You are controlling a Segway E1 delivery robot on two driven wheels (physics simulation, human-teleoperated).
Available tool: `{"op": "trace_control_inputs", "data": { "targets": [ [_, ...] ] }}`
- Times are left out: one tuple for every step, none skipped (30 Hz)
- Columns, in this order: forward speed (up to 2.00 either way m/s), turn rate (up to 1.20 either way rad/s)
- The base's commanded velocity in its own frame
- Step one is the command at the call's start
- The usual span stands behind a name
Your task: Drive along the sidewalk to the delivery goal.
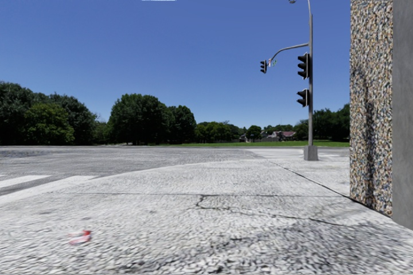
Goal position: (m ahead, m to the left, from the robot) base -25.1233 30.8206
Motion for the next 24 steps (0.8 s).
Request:
{"op": "trace_control_inputs", "data": {
  "targets": [
    [1.47,0.49],
    [1.47,0.49],
    [1.46,0.49],
    [1.46,0.49],
    [1.46,0.50],
    [1.46,0.50],
    [1.46,0.50],
    [1.46,0.50],
    [1.46,0.50],
    [1.46,0.50],
    [1.46,0.50],
    [1.46,0.51],
    [1.46,0.51],
    [1.46,0.51],
    [1.46,0.51],
    [1.46,0.53],
    [1.46,0.55],
    [1.46,0.55],
    [1.46,0.57],
    [1.46,0.58],
    [1.46,0.58],
    [1.46,0.58],
    [1.46,0.58],
    [1.46,0.58]
  ]
}}
